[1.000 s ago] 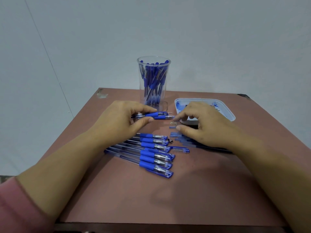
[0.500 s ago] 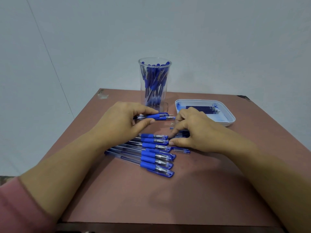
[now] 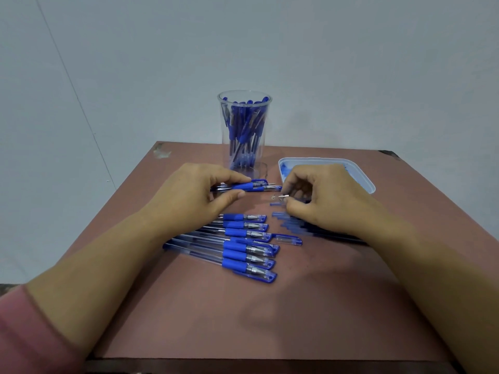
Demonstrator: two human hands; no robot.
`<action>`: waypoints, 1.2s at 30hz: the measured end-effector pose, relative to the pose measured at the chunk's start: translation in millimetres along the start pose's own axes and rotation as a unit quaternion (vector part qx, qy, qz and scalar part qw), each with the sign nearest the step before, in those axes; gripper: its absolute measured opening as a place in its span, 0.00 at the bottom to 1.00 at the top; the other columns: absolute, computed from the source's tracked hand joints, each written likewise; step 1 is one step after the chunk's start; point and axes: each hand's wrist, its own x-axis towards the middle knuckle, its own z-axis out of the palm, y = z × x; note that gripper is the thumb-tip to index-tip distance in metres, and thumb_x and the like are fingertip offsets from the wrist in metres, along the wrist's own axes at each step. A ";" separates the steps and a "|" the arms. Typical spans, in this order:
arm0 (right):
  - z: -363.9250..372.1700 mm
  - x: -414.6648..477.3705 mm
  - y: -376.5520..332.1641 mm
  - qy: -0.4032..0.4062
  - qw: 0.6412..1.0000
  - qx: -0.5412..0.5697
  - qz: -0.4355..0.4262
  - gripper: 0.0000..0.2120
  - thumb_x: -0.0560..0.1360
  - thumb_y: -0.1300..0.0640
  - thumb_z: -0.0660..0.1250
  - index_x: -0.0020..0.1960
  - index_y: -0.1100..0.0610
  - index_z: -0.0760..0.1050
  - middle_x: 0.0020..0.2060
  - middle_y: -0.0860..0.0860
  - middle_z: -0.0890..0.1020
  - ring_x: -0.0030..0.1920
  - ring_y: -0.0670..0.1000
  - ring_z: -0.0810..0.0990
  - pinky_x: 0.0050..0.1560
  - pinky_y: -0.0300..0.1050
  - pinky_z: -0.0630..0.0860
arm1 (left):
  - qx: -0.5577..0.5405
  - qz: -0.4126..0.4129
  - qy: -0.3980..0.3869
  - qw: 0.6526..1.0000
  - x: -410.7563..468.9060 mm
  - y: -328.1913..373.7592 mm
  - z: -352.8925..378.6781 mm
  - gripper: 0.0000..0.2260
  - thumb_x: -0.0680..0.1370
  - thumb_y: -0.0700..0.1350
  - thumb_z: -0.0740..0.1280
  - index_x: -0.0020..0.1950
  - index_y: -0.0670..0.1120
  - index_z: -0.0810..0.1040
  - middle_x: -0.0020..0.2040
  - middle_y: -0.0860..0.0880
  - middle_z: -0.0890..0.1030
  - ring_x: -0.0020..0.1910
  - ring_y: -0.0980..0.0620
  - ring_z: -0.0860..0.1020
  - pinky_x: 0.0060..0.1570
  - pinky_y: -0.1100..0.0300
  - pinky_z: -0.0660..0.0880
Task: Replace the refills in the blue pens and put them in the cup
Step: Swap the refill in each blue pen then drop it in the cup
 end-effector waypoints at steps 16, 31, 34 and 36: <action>5.9 3.4 0.5 0.000 0.999 0.014 -0.034 0.07 0.72 0.61 0.71 0.47 0.51 0.81 0.42 0.42 0.81 0.44 0.42 0.79 0.48 0.32 0.74 | 0.010 -0.006 0.008 1.000 0.2 -3.0 0.9 0.11 0.76 0.51 0.71 0.58 0.57 0.83 0.42 0.63 0.80 0.35 0.58 0.77 0.38 0.62 0.74; -0.5 4.4 7.4 -0.013 0.999 -0.029 -0.012 0.12 0.78 0.58 0.65 0.61 0.51 0.79 0.42 0.44 0.82 0.42 0.42 0.79 0.44 0.27 0.72 | 0.008 -0.016 -0.004 1.000 0.5 -1.9 -0.2 0.13 0.75 0.53 0.70 0.59 0.57 0.82 0.44 0.62 0.81 0.38 0.55 0.79 0.40 0.55 0.79; 1.0 5.3 8.7 -0.016 0.998 -0.055 -0.031 0.15 0.79 0.57 0.65 0.65 0.49 0.76 0.45 0.45 0.81 0.41 0.40 0.76 0.46 0.23 0.67 | 0.000 -0.019 0.000 1.000 0.2 -1.9 0.5 0.12 0.75 0.53 0.70 0.58 0.58 0.82 0.44 0.61 0.82 0.37 0.54 0.79 0.40 0.54 0.78; 0.5 5.1 10.0 -0.016 0.999 -0.020 -0.019 0.15 0.77 0.57 0.68 0.63 0.48 0.76 0.44 0.44 0.81 0.43 0.41 0.77 0.47 0.26 0.70 | 0.000 -0.018 0.000 1.000 0.3 -1.6 0.9 0.12 0.75 0.52 0.70 0.58 0.58 0.82 0.43 0.62 0.81 0.37 0.54 0.79 0.39 0.53 0.78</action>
